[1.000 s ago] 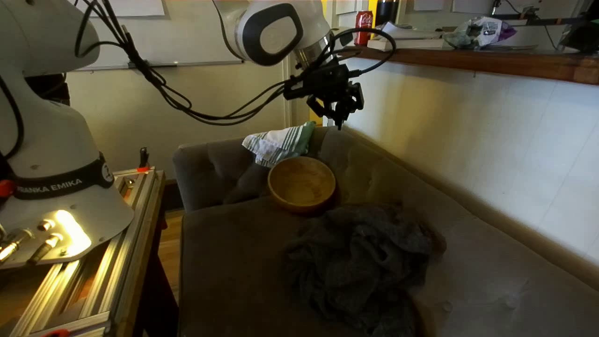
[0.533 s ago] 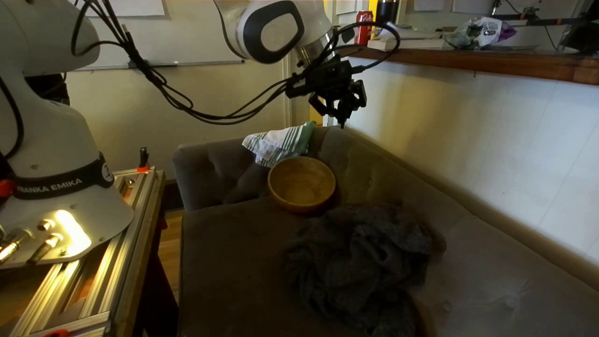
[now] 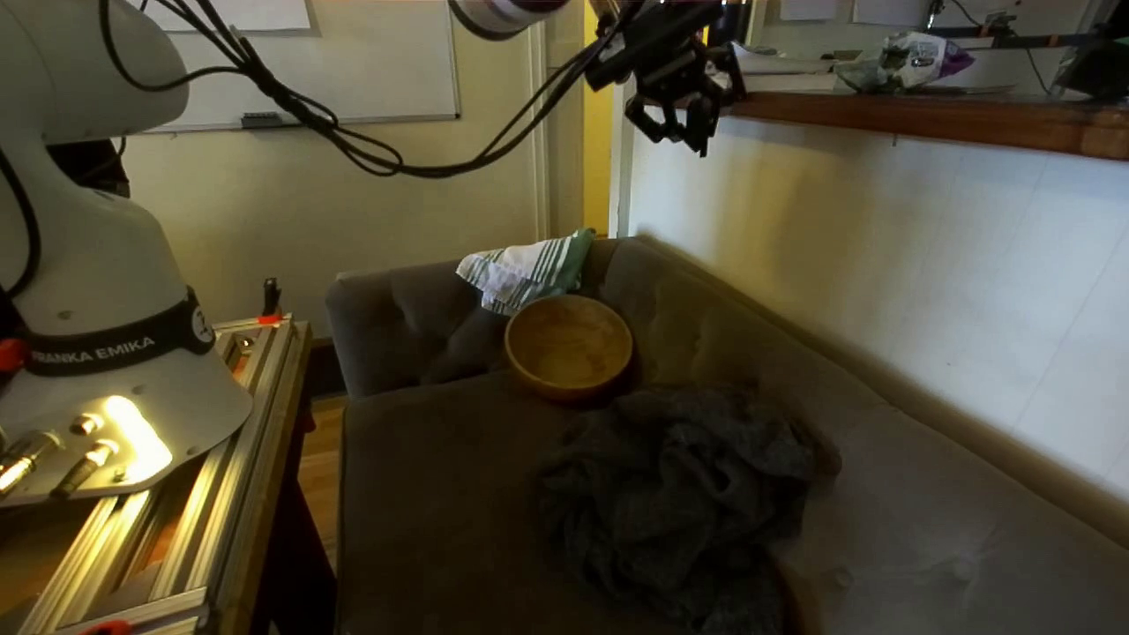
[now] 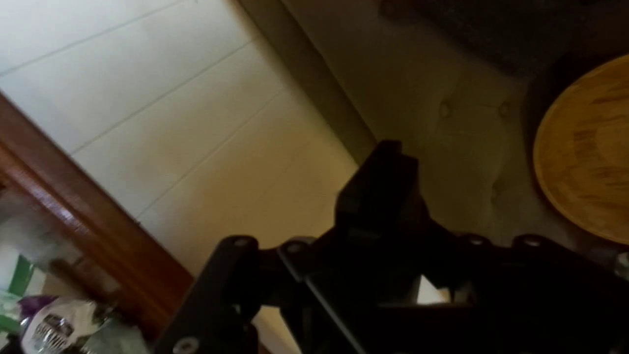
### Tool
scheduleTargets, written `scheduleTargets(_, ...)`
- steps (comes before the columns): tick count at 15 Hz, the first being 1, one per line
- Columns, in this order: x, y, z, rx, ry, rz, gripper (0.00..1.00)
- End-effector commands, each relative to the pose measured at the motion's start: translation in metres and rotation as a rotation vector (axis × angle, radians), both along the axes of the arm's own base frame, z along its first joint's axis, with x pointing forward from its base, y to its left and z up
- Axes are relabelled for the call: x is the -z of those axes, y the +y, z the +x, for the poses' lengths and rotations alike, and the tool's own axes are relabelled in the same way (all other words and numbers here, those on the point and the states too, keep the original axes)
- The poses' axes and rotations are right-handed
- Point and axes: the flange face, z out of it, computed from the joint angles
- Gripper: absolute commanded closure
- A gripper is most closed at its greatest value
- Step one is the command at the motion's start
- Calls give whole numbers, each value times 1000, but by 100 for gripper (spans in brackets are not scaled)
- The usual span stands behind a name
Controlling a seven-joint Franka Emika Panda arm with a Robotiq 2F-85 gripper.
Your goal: Remove the black remote from the wooden bowl and put it on the wooden top counter
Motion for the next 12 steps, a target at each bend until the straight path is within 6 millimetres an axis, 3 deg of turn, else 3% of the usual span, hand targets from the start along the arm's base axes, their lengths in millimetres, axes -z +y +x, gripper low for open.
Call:
scheduleTargets(1, -70, 13, 28, 6, -6, -50, 94)
scheduleTargets(5, -110, 31, 60, 44, 63, -60, 94)
scheduleTargets(6, -109, 37, 62, 12, 45, -35, 94)
scheduleTargets(7, -105, 30, 48, 26, 48, -52, 75)
scheduleTargets(12, -99, 38, 59, 10, 54, -41, 75)
